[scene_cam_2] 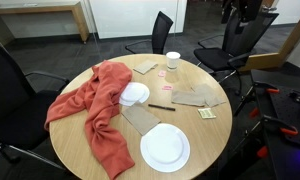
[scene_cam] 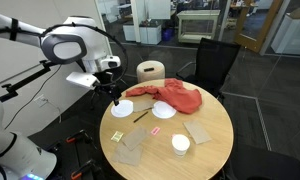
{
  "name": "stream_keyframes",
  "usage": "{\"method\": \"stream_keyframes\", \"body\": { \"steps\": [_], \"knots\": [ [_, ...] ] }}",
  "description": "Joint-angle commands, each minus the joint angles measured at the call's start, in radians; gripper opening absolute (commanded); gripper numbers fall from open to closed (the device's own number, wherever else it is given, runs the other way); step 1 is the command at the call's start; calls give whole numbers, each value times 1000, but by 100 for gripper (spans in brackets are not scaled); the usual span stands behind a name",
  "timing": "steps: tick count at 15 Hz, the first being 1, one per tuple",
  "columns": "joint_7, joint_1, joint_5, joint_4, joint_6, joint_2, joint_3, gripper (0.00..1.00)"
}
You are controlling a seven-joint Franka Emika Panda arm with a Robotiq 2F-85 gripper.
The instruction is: Pick the pen up from the table and place it in the mug
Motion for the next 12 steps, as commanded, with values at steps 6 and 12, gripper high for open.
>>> {"method": "stream_keyframes", "body": {
  "steps": [6,12],
  "knots": [
    [225,-2,-7,24,200,234,126,100],
    [313,13,-21,44,295,349,191,100]
  ]
}}
